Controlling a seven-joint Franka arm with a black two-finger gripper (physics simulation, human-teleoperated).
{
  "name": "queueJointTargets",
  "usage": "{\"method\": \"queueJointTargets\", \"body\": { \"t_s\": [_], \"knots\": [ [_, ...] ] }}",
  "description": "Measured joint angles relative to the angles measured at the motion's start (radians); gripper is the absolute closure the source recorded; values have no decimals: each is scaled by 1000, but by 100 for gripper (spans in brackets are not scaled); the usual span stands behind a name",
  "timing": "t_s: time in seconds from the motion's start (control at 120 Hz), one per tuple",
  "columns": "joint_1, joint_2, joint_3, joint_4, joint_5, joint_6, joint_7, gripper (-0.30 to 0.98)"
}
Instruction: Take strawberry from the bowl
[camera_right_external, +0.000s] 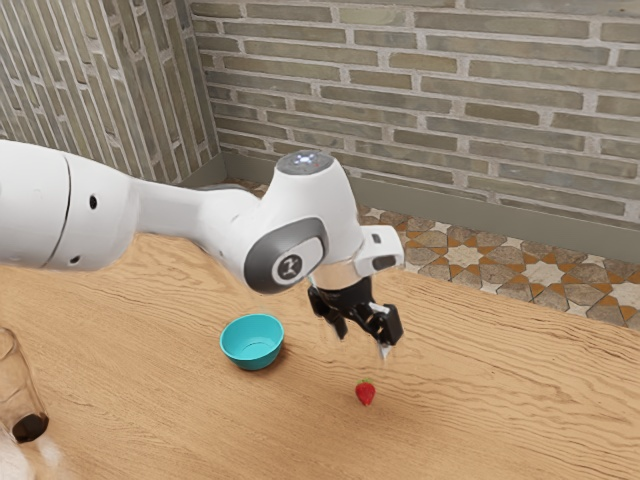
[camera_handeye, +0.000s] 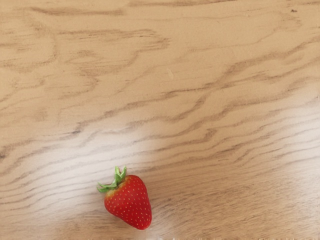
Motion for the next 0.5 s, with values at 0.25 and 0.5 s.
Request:
{"method": "queueJointTargets", "body": {
  "t_s": [0.25, 0.5],
  "knots": [
    [4, -131, 39, 25, 98, -123, 16, 3],
    [-8, -196, 105, 191, 194, -315, 25, 1]
  ]
}}
